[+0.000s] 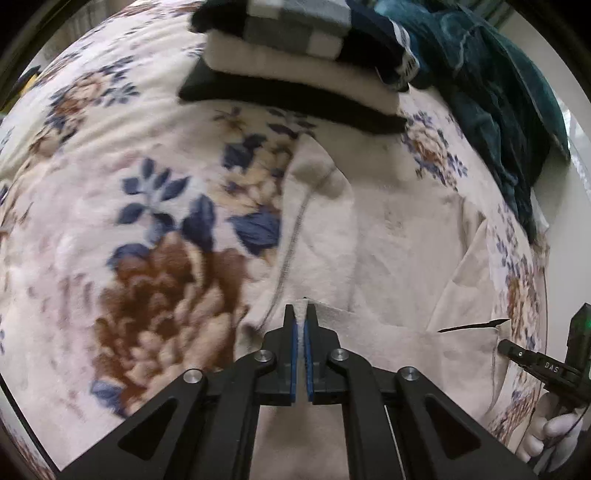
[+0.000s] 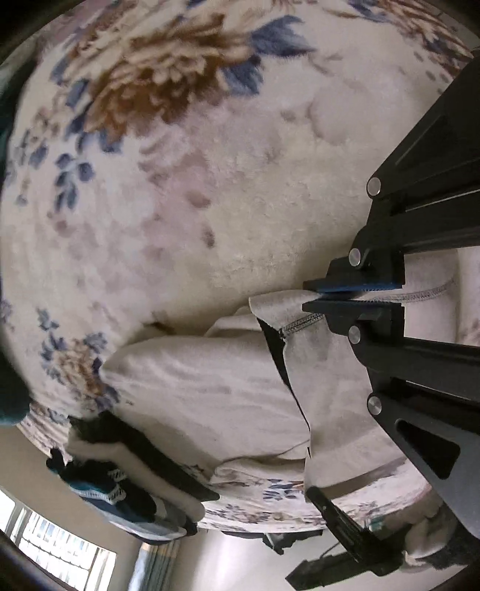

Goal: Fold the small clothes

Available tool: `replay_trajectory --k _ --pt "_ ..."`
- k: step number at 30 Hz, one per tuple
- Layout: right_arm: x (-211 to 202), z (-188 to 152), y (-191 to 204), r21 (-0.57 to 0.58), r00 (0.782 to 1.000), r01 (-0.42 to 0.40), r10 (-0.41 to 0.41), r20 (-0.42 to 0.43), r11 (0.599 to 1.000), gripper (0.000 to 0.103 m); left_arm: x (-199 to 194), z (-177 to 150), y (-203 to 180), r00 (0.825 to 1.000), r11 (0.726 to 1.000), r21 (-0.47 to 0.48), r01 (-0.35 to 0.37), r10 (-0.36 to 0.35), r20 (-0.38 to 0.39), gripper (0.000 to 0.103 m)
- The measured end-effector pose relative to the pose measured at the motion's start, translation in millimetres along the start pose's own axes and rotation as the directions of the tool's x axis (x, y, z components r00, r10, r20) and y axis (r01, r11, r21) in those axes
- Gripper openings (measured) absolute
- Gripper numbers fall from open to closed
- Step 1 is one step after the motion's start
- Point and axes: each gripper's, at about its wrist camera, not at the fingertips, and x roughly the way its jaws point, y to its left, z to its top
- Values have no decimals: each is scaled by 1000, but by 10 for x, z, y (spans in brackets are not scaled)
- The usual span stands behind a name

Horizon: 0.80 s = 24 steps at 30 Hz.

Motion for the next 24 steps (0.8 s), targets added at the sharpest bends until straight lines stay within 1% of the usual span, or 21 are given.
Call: replay_trajectory --k 2,4,7,9,11,12,13,15,16,17,18,19,20,21,23,24 --pt "-103 9 85 -26 999 -7 7 31 1000 3 -58 -31 93 1000 999 -32 -11 11 9 1" --pt "-172 27 151 -59 999 -5 8 46 998 3 -29 -47 178 999 997 -62 -34 35 9 1" --pt "-162 120 229 -98 999 3 2 52 995 3 81 -43 274 999 993 -111 -40 40 -2 1" --pt "-118 178 245 -105 999 16 -11 44 994 3 156 -33 290 999 992 -117 -49 49 -9 1" --pt "-46 239 238 -113 999 28 -25 27 993 3 245 -18 299 999 991 -126 -45 42 -31 2" --pt "-2 266 239 -116 999 40 -39 14 992 3 306 -2 306 997 990 -136 -45 37 -62 2" --pt "64 293 229 -118 999 46 -48 -13 992 3 340 16 318 996 987 -151 -50 38 -87 4" --pt "171 310 184 -115 996 47 -56 -75 992 3 344 78 324 995 984 -179 -20 1 -102 5" --pt "208 330 154 -104 993 46 -57 -105 994 4 318 133 306 995 983 -182 -26 8 -100 18" --pt "238 350 124 -88 991 32 -43 -130 996 5 276 199 281 996 984 -177 -26 10 -88 37" --pt "261 380 86 -62 986 13 -23 -165 998 14 230 274 255 998 985 -175 -9 -2 -66 50" --pt "272 417 55 -34 981 2 -8 -195 999 23 200 355 236 999 984 -177 8 -17 -47 68" --pt "258 455 29 -11 979 -16 13 -203 1000 45 184 453 220 998 982 -182 44 -50 -25 70" --pt "199 515 4 16 982 -47 50 -183 999 50 197 545 204 997 981 -184 68 -72 -18 70" --pt "94 645 11 38 986 -86 91 -138 996 50 284 760 153 996 981 -175 80 -85 -19 70" --pt "52 754 36 39 988 -99 103 -116 994 50 370 898 98 995 984 -152 90 -94 -23 70"
